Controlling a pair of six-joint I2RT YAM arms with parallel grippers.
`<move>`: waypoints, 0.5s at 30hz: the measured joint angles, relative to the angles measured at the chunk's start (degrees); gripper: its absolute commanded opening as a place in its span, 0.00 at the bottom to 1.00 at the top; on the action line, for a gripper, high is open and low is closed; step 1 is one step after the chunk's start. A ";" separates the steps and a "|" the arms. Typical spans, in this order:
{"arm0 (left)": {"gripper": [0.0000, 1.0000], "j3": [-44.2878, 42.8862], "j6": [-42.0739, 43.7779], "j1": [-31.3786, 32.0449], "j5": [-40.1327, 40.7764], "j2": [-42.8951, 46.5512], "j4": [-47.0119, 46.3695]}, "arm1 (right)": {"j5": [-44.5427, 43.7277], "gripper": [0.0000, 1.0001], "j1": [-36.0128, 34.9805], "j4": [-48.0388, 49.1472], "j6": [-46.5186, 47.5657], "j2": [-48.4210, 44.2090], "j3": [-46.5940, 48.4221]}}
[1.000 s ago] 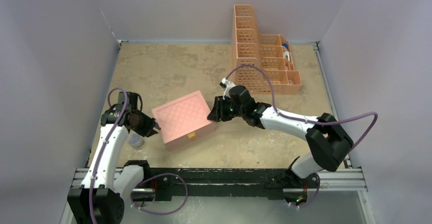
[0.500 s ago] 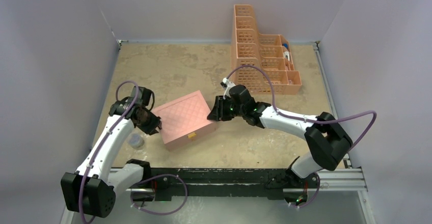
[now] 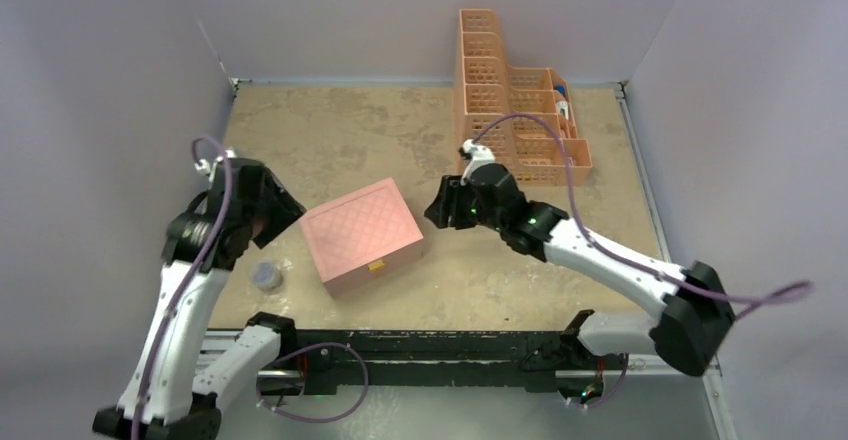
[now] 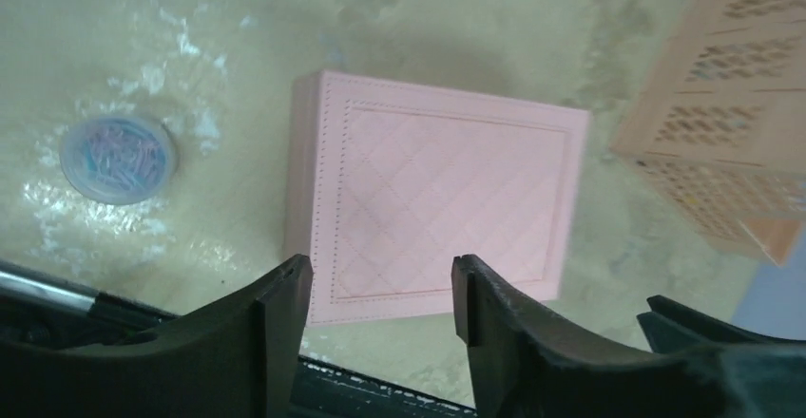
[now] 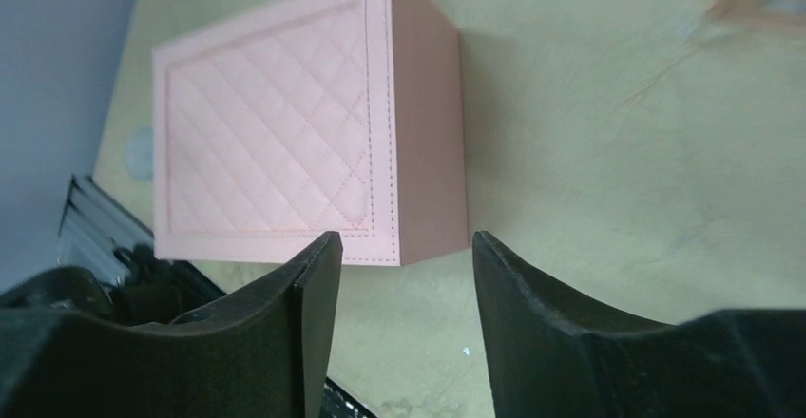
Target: Organize the mixed jewelry
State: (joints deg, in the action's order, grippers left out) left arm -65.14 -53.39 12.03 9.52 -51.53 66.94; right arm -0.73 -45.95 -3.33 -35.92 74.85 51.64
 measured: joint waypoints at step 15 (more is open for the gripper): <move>0.81 -19.43 16.79 0.00 4.87 22.88 7.02 | -31.63 0.99 0.11 -17.81 0.76 -35.36 5.16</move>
State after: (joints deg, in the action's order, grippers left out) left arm -84.58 -36.60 12.03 14.39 -28.64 73.95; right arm -32.36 -45.84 -21.15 -35.16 39.48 56.80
